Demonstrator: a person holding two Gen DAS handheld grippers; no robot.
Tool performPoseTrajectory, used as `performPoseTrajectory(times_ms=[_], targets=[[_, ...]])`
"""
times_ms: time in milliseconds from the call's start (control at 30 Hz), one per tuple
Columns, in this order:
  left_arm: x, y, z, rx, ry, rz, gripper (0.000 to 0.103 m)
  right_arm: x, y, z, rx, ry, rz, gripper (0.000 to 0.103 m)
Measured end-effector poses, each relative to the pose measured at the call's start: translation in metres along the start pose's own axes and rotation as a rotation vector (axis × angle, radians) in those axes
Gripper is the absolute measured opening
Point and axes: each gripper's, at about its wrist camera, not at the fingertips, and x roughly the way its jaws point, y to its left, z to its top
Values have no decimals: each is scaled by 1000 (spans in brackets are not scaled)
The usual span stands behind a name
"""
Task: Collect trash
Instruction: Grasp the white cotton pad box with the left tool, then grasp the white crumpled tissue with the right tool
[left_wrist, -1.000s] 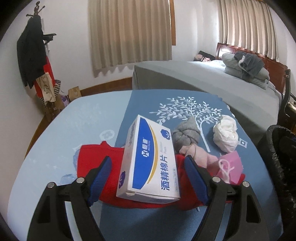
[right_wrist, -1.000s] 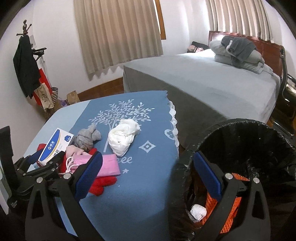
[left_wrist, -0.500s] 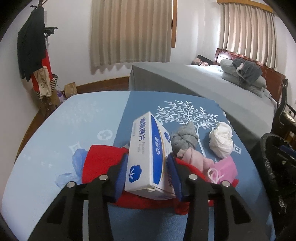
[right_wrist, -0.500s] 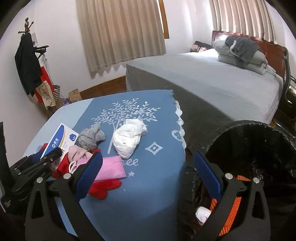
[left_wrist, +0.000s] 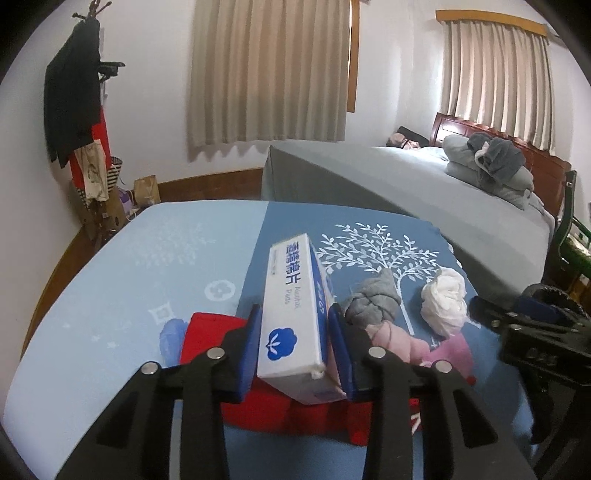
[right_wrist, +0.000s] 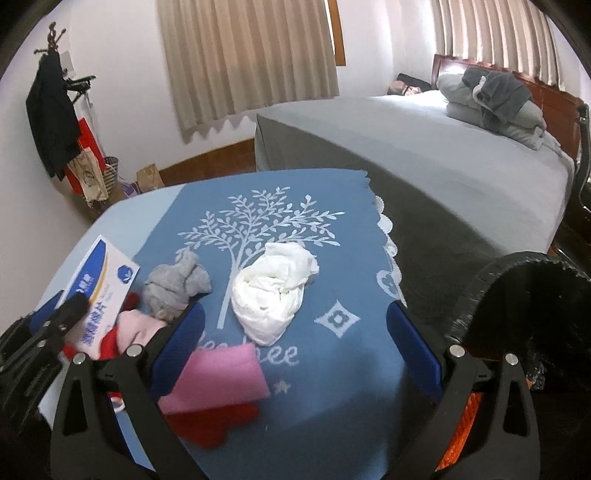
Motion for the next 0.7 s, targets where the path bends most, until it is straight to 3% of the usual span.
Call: performPoseTrajectory(times_ms=[267,467,600,700], targets=[[10,-2,5,4,3,-13,35,39,3,8,-2,70,-7,91],[18,-8,0,30,36,-24,36,52,8,8,-16,126,31,68],[22,-12,-4,43,60,-25,37,51,13,8,-32,138,75,46],[21,-11,-5,42,60,-30,30,47,15,9,-37,133,90,40]])
